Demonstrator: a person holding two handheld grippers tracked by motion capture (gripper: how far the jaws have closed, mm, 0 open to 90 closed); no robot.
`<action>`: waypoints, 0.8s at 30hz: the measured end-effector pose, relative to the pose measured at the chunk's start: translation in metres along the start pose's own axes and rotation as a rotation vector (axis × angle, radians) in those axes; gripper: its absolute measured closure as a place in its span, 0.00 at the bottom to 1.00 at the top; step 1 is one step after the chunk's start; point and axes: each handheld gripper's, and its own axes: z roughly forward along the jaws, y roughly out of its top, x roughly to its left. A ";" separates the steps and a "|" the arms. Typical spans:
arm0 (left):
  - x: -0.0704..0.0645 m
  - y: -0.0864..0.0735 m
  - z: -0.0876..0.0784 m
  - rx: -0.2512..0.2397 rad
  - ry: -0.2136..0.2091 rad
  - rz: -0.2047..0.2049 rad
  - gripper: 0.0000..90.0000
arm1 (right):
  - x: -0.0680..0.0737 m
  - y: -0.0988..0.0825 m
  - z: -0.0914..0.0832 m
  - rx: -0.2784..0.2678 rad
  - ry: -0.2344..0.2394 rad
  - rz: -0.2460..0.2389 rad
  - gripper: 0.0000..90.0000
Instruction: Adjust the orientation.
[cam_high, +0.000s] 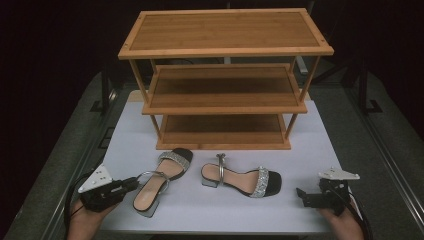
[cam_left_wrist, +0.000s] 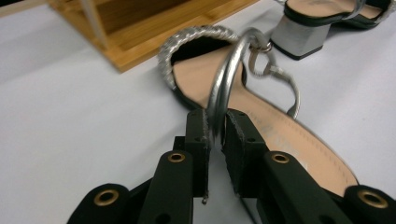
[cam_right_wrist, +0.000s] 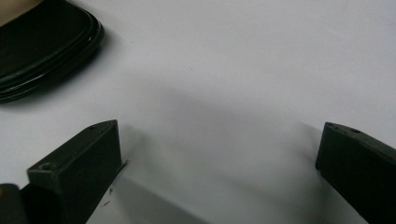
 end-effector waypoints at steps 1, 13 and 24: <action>0.001 -0.003 -0.004 -0.004 0.002 -0.006 0.87 | 0.000 0.000 0.000 0.000 0.000 0.001 0.00; -0.013 -0.033 -0.020 0.035 -0.055 -0.041 0.90 | 0.000 0.000 0.000 0.002 0.001 0.001 0.00; -0.023 -0.035 -0.009 0.093 -0.082 -0.028 0.90 | 0.000 0.000 0.000 0.003 0.001 0.001 0.00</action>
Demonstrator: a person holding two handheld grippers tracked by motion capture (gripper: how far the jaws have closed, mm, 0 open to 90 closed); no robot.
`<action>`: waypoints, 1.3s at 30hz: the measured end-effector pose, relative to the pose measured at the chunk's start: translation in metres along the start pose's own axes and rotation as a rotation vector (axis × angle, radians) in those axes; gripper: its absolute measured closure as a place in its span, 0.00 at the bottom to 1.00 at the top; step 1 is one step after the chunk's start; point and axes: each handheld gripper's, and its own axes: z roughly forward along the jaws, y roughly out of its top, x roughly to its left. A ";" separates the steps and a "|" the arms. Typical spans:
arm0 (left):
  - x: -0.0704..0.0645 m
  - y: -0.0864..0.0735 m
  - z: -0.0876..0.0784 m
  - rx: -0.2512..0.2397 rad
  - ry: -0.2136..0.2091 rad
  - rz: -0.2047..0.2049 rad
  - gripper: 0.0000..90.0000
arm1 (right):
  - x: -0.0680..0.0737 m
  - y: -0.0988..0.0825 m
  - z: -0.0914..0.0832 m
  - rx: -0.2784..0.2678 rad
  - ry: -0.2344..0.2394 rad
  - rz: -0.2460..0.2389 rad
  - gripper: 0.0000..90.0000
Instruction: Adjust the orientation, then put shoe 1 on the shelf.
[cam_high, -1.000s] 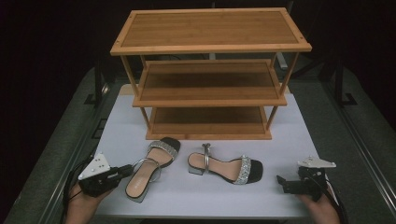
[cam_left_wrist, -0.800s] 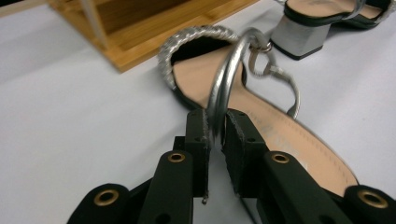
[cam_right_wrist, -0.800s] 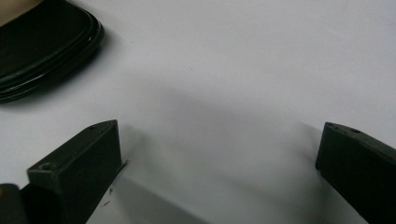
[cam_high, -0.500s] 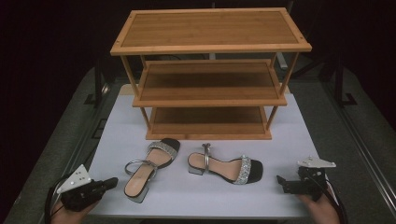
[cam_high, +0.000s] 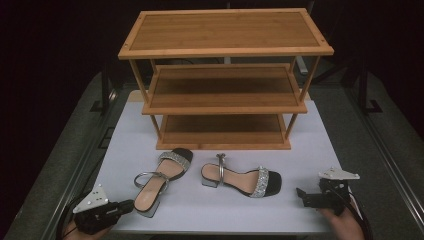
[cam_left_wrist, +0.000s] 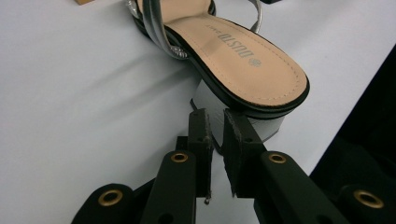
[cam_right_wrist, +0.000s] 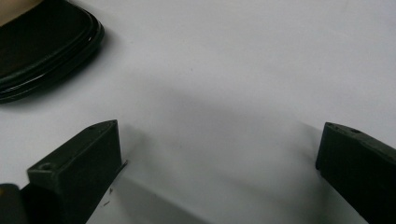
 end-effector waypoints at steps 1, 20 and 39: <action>-0.003 0.001 0.003 -0.003 -0.027 0.004 0.90 | 0.000 0.000 0.000 0.001 0.000 0.000 0.00; -0.007 0.003 0.023 -0.045 -0.183 -0.018 0.20 | 0.000 0.000 0.000 0.001 0.000 0.000 0.00; -0.009 0.023 0.058 -0.028 -0.212 0.052 0.15 | 0.000 0.000 0.000 0.001 0.000 0.000 0.00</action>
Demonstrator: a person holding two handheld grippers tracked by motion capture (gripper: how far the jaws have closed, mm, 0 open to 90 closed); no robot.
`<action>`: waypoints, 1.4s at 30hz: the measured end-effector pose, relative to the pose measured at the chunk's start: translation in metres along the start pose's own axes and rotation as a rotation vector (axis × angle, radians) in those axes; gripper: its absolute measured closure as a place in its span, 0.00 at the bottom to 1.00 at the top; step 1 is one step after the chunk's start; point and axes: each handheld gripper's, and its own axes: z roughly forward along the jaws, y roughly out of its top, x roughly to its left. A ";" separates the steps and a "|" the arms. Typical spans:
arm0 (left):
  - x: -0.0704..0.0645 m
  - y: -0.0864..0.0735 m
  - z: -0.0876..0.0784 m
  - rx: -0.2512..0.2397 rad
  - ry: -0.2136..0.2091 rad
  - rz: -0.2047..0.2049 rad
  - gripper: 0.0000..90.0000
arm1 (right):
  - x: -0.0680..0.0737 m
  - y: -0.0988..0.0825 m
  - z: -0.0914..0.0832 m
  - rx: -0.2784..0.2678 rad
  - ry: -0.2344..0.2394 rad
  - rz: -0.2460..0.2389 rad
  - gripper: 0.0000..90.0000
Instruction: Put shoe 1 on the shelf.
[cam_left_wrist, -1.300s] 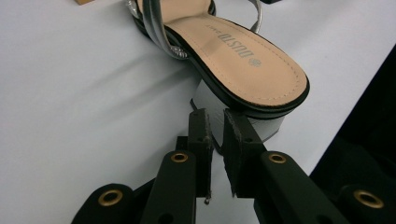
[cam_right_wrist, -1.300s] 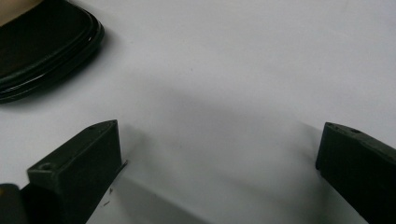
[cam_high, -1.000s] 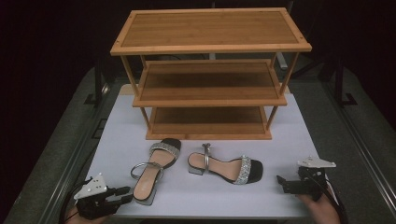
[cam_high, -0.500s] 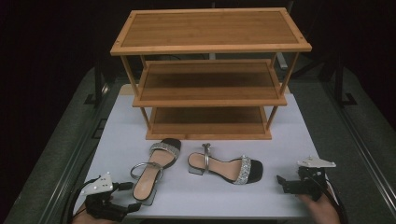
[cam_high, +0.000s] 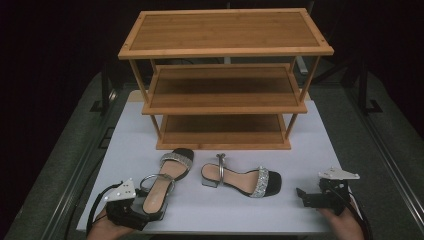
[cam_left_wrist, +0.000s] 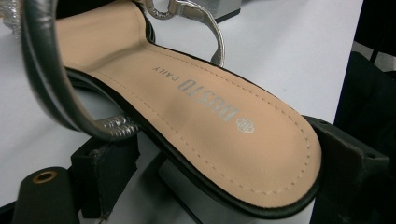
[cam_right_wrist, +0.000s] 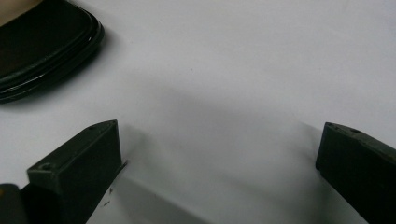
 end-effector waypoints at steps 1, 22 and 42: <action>0.000 0.000 0.000 0.000 0.000 0.000 0.15 | 0.000 0.000 0.000 0.000 0.000 0.000 0.00; 0.002 0.003 -0.002 -0.022 -0.028 -0.002 0.24 | 0.000 0.000 0.000 -0.001 0.000 0.000 0.00; 0.005 0.012 -0.015 -0.113 -0.012 -0.015 0.28 | 0.000 0.000 0.000 -0.001 0.000 -0.001 0.00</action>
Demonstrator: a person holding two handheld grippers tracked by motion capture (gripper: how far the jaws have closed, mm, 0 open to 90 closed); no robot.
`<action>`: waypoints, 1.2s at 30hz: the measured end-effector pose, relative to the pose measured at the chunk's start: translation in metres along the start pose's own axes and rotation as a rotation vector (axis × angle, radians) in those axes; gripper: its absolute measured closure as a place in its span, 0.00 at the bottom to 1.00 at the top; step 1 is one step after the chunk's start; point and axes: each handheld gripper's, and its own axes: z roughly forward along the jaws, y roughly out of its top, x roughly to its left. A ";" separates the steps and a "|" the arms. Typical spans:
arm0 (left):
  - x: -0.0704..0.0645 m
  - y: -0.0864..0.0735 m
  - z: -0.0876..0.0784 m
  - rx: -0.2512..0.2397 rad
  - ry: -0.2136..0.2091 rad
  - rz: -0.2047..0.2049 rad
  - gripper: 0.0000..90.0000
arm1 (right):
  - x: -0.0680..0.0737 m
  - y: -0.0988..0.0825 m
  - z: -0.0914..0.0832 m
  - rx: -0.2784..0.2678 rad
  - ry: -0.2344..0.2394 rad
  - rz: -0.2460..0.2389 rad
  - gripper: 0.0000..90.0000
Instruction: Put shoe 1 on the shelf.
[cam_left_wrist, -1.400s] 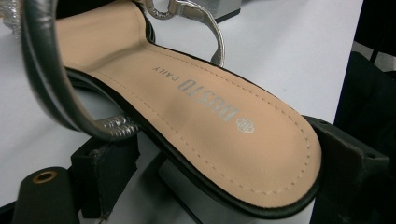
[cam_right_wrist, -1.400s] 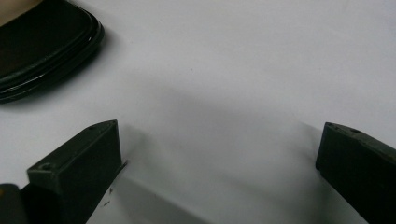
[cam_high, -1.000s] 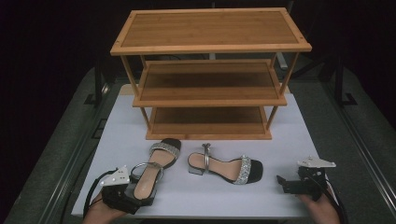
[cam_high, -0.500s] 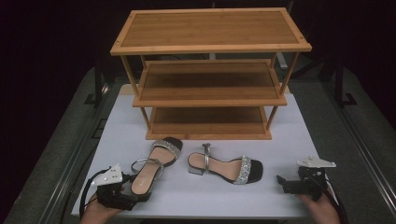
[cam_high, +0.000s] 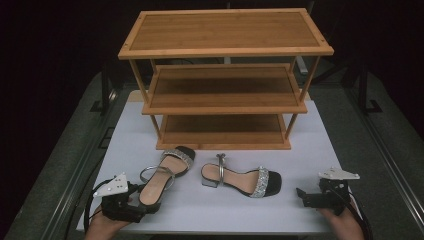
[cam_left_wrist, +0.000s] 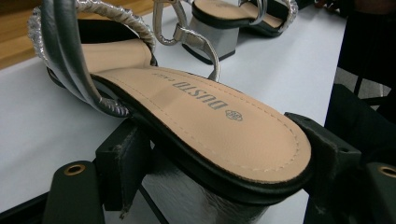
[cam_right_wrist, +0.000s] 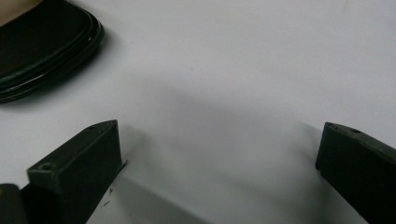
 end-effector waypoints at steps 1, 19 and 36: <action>0.000 0.000 0.000 0.000 0.000 0.000 0.28 | 0.000 0.000 0.000 0.000 0.000 0.000 0.00; 0.008 0.029 0.011 -0.074 0.017 0.010 0.28 | 0.000 0.000 0.000 -0.002 -0.001 0.000 0.00; 0.042 0.056 0.053 -0.131 0.045 -0.010 0.28 | 0.000 0.000 0.000 -0.003 -0.001 -0.001 0.00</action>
